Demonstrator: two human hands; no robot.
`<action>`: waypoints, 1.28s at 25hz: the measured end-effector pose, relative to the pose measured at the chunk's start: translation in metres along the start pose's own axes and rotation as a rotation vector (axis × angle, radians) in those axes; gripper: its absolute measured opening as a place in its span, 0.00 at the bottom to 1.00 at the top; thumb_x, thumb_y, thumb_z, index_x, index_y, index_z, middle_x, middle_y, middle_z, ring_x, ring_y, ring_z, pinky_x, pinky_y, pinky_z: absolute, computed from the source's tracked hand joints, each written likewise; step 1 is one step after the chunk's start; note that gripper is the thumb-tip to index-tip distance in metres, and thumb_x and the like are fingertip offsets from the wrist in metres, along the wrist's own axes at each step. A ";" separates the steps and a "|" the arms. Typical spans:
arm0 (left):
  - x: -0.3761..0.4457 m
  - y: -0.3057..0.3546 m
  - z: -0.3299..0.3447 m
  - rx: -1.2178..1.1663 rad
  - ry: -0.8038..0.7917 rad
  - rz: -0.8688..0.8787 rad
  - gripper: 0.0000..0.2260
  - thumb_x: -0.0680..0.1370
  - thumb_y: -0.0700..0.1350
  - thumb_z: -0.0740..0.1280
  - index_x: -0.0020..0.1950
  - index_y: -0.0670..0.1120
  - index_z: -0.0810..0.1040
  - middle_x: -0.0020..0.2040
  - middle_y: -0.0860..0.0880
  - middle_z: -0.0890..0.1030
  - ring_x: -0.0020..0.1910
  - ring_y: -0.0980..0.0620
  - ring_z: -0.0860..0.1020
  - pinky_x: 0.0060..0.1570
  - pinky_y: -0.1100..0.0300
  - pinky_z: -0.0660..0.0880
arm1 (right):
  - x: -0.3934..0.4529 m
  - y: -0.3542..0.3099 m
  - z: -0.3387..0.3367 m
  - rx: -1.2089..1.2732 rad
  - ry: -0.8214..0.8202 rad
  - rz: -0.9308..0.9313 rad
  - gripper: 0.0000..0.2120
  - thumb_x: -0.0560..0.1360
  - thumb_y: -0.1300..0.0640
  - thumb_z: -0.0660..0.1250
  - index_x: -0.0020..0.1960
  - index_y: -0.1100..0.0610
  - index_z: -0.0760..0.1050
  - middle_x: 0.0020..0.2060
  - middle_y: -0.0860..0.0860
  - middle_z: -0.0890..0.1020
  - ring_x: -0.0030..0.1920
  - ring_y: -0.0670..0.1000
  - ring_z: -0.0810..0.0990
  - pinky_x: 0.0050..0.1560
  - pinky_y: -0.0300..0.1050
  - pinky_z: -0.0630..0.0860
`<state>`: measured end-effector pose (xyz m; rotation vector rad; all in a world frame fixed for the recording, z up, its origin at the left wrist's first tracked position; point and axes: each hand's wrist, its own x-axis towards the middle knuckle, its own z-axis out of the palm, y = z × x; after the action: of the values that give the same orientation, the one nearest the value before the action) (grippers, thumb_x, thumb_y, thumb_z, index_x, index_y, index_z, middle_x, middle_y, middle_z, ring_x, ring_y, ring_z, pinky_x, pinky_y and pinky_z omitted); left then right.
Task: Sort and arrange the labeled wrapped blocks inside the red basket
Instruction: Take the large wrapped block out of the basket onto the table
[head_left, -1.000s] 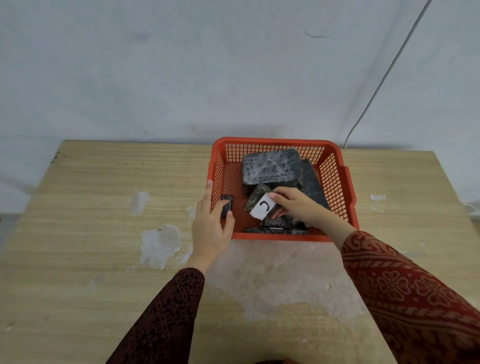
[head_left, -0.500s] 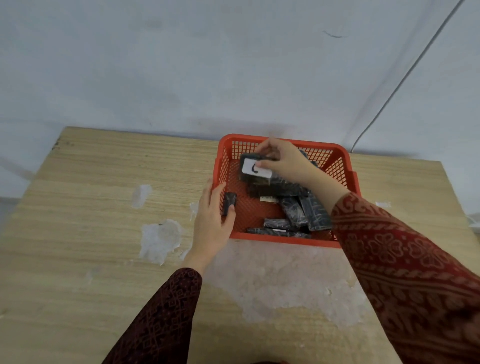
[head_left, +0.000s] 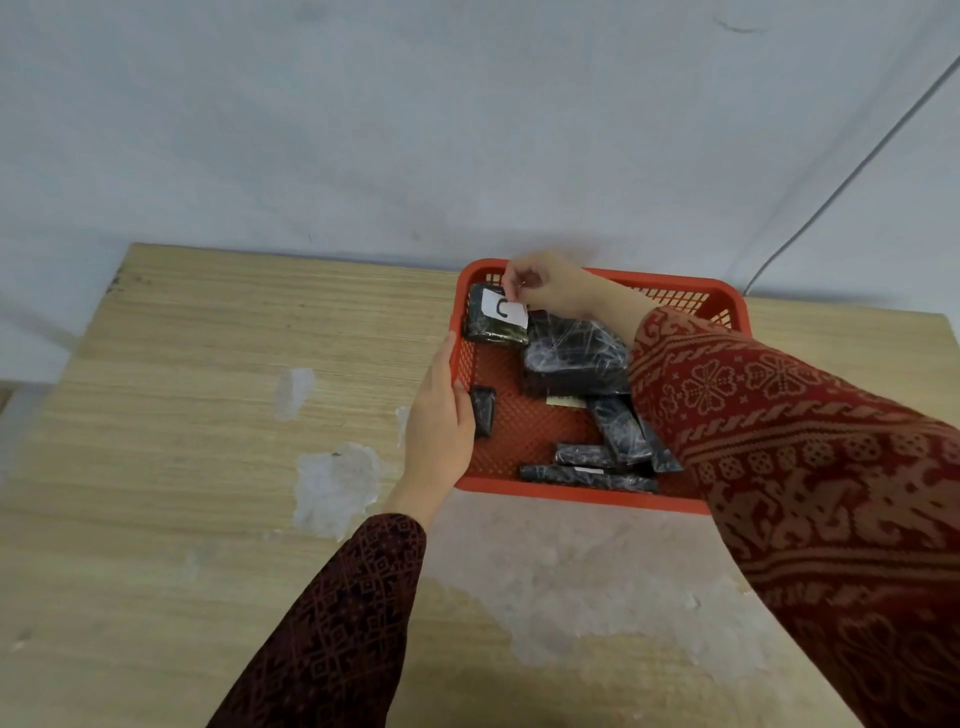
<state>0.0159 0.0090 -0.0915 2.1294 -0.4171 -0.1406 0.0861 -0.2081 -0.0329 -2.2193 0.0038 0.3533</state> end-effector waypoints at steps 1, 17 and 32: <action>0.000 -0.001 0.000 -0.004 0.004 0.003 0.24 0.82 0.39 0.55 0.78 0.49 0.56 0.76 0.48 0.65 0.74 0.52 0.65 0.67 0.71 0.59 | 0.000 0.000 0.000 -0.025 -0.021 0.006 0.07 0.77 0.66 0.63 0.43 0.60 0.78 0.43 0.53 0.79 0.47 0.50 0.76 0.56 0.44 0.72; 0.002 -0.001 0.001 -0.037 0.025 -0.001 0.24 0.81 0.38 0.56 0.78 0.49 0.57 0.75 0.49 0.66 0.73 0.54 0.66 0.68 0.71 0.60 | 0.013 0.008 0.049 -0.993 -0.071 0.092 0.32 0.68 0.55 0.75 0.66 0.60 0.64 0.61 0.59 0.76 0.61 0.60 0.74 0.59 0.54 0.71; -0.001 0.018 0.002 0.601 0.156 0.275 0.20 0.76 0.41 0.63 0.68 0.43 0.73 0.68 0.40 0.74 0.68 0.41 0.71 0.67 0.43 0.65 | -0.037 -0.014 0.046 -0.711 0.224 0.114 0.19 0.77 0.53 0.60 0.67 0.57 0.71 0.67 0.57 0.72 0.69 0.59 0.67 0.72 0.57 0.57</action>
<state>0.0104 -0.0011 -0.0776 2.6113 -0.7216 0.3489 0.0408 -0.1681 -0.0397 -2.9627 0.1455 0.1762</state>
